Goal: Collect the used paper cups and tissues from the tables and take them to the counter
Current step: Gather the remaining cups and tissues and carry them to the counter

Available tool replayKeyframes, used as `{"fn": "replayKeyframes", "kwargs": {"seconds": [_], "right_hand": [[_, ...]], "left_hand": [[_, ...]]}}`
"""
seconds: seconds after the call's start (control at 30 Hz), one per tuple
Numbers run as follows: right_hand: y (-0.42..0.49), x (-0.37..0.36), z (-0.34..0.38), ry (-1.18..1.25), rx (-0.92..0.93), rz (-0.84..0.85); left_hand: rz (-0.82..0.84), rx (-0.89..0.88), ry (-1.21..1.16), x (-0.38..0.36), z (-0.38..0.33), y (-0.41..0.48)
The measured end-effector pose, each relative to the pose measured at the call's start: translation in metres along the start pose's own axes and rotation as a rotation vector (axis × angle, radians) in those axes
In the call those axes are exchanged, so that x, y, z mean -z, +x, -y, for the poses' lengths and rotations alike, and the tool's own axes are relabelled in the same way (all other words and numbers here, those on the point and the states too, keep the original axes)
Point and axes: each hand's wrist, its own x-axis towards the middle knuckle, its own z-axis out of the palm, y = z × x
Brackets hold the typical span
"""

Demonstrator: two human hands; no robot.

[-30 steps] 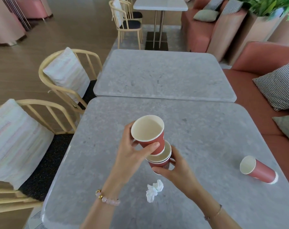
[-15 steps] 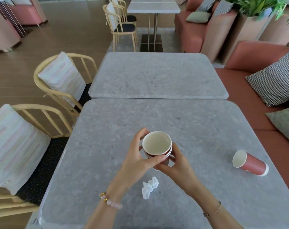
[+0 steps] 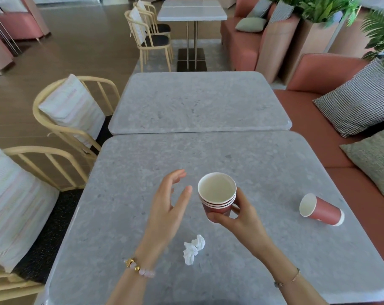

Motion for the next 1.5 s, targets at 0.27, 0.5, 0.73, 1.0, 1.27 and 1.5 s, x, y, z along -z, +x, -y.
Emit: {"fn": "replayKeyframes", "kwargs": {"seconds": [0.27, 0.5, 0.73, 1.0, 1.27, 1.5], "right_hand": [[-0.026, 0.025, -0.004, 0.021, -0.047, -0.166], [-0.067, 0.054, -0.016, 0.043, -0.077, -0.405], [-0.101, 0.084, -0.036, 0.06, -0.136, -0.544], [-0.111, 0.149, -0.061, 0.065, -0.144, -0.537], [-0.113, 0.253, -0.085, 0.024, -0.129, -0.406], [-0.11, 0.319, -0.093, 0.0, -0.097, -0.274]], "left_hand": [[0.057, -0.237, 0.393, -0.013, 0.003, 0.006], [0.218, -0.396, 0.492, -0.044, -0.006, -0.001], [0.353, -0.51, 0.495, -0.084, -0.013, -0.011], [0.4, -0.538, 0.518, -0.143, -0.025, -0.025], [0.302, -0.308, 0.452, -0.247, -0.047, -0.067], [0.191, -0.203, 0.496, -0.302, -0.062, -0.089]]}}
